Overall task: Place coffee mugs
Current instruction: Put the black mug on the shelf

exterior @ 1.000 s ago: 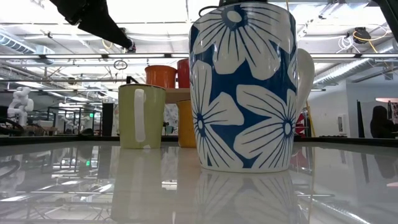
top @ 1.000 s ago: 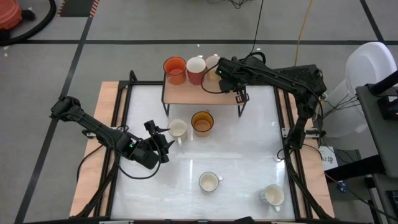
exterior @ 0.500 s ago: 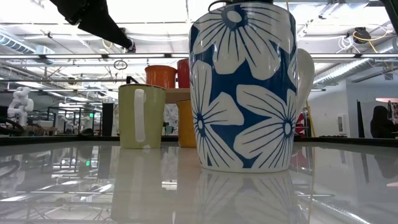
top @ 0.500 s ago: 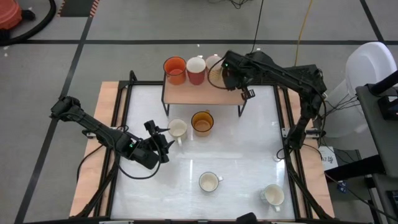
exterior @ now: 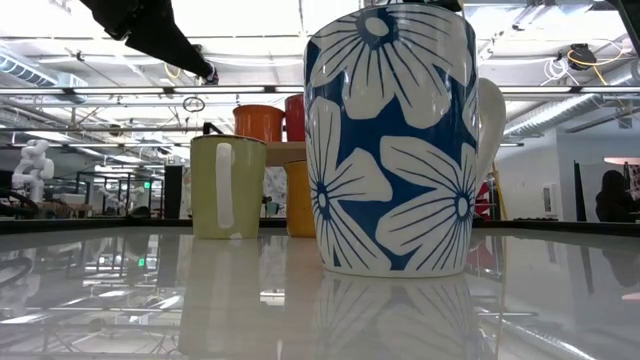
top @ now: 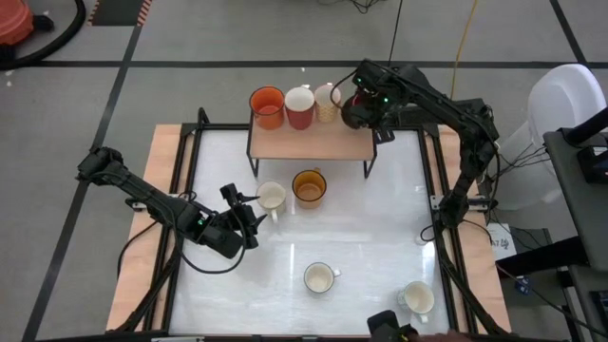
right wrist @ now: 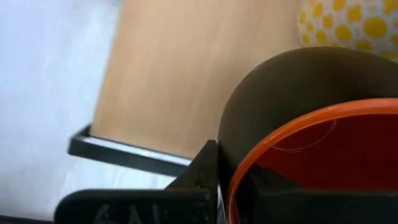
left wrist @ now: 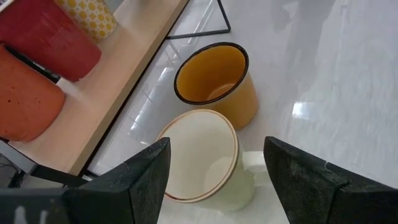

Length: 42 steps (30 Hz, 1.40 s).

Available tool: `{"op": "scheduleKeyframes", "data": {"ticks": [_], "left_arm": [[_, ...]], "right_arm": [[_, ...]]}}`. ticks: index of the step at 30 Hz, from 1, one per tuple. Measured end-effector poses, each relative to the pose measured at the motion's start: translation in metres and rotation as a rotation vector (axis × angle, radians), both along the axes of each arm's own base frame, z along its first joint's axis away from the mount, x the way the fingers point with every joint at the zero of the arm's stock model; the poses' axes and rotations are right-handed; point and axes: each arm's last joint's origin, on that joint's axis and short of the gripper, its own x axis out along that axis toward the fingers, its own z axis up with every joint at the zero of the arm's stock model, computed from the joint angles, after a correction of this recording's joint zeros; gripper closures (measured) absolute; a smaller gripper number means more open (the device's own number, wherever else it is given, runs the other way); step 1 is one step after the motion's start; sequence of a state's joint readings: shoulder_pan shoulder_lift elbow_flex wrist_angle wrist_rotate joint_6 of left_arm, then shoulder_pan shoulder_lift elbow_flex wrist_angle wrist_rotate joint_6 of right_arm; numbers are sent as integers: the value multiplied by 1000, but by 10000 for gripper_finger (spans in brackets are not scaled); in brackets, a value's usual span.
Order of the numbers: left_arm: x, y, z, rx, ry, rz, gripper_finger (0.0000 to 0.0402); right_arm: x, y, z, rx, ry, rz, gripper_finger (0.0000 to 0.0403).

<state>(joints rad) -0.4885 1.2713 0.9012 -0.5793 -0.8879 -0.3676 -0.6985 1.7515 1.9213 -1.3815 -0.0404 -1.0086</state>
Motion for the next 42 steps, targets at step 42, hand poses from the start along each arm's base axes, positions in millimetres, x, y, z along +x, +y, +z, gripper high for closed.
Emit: {"op": "scheduleKeyframes", "data": {"ticks": [42], "left_arm": [[0,0,0,5,4,-3,140]], "right_arm": [[0,-21,-27,-13,-66,39,277]]}}
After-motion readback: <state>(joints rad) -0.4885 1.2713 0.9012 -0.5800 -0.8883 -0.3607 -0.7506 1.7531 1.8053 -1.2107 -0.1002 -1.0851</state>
